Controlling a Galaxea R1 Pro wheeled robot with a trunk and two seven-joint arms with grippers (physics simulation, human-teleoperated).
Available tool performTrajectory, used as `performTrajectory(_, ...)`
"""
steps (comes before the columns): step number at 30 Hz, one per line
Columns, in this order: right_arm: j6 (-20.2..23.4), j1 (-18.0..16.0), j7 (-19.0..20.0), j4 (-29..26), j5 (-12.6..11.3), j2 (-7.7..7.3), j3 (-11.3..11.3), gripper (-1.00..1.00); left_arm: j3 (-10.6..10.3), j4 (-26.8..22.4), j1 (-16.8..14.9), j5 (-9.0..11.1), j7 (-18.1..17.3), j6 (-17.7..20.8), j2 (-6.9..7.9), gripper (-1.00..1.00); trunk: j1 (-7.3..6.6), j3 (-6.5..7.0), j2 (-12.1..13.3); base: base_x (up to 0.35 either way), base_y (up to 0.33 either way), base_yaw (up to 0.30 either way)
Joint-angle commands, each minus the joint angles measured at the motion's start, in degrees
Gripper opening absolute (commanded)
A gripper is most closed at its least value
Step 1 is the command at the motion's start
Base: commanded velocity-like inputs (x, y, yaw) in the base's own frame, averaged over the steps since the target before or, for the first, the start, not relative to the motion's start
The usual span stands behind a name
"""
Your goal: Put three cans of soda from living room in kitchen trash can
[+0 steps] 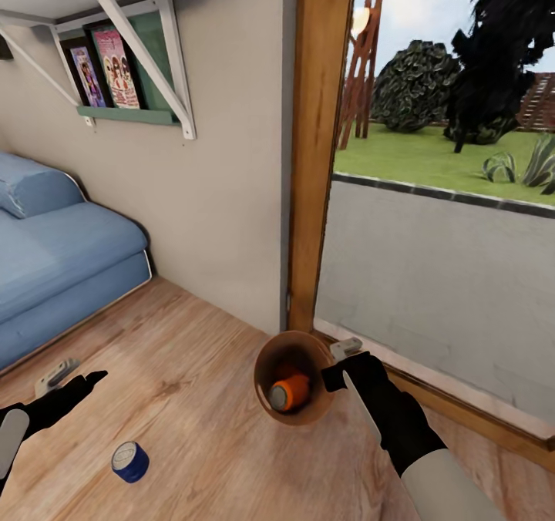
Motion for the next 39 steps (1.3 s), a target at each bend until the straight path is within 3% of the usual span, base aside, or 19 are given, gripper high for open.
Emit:
performTrajectory(1,0.0,0.0,0.3,0.0,-0.8,0.02,0.0,-1.0,0.0,0.0,0.0,0.0,0.0,0.0,0.0,1.0,-0.01,0.01,0.0,0.003,0.151,0.0)
performTrajectory(15,0.0,0.0,0.3,0.0,-0.8,0.02,-0.1,-1.0,0.0,0.0,0.0,0.1,0.0,0.1,0.0,1.0,-0.01,0.02,0.0,0.001,0.055,-0.009)
performTrajectory(29,0.0,0.0,0.3,0.0,-0.9,0.02,-0.4,-1.0,0.0,-0.1,0.0,0.4,-0.2,0.1,0.0,1.0,-0.01,0.9,0.0,0.0,0.201,-0.163)
performTrajectory(39,0.0,0.0,0.3,0.0,-0.9,0.02,-0.4,-1.0,0.0,-0.6,0.0,0.4,-0.2,0.2,-0.08,1.0,-0.01,1.22,0.0,0.0,0.034,-0.06)
